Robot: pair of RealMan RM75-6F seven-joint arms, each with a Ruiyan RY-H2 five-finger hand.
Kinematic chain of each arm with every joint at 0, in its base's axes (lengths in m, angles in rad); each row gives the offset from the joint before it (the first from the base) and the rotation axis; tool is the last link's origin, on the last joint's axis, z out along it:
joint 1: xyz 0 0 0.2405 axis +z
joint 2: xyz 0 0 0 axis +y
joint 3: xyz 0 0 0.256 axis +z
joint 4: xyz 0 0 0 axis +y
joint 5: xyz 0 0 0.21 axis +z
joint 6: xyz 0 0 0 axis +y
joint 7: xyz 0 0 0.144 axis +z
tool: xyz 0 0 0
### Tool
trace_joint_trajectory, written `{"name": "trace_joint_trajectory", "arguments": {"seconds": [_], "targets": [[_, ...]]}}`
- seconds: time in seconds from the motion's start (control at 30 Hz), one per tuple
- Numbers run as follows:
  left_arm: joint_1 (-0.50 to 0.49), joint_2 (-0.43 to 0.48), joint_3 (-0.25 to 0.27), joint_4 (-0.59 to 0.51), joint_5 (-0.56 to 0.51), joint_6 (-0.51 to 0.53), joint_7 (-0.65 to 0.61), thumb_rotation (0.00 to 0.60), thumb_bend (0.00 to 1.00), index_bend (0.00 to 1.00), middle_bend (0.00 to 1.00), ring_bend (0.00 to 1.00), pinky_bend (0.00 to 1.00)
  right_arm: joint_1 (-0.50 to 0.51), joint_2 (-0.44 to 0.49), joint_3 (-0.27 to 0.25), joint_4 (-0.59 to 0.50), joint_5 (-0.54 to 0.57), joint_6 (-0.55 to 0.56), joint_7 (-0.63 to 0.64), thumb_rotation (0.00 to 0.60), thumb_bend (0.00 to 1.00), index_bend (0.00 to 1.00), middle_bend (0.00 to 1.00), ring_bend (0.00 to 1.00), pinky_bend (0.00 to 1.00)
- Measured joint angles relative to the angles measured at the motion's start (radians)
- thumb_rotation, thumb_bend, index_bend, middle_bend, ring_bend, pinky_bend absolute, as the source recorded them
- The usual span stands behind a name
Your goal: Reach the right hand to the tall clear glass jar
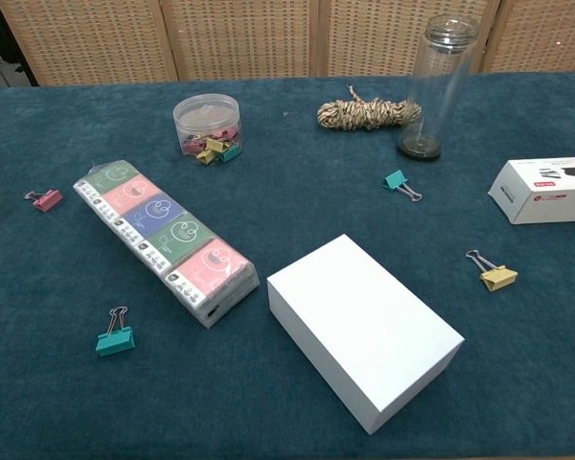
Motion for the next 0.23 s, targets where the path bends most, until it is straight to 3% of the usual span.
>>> {"name": "trace_joint_trajectory", "arguments": {"seconds": [0.23], "targets": [[0.003, -0.009, 0.002, -0.006, -0.001, 0.001, 0.025, 0.6, 0.08, 0.0, 0.0, 0.0, 0.0, -0.122, 0.007, -0.042, -0.048, -0.066, 0.115, 0.028, 0.6, 0.0, 0.0, 0.0, 0.0, 0.0]]}}
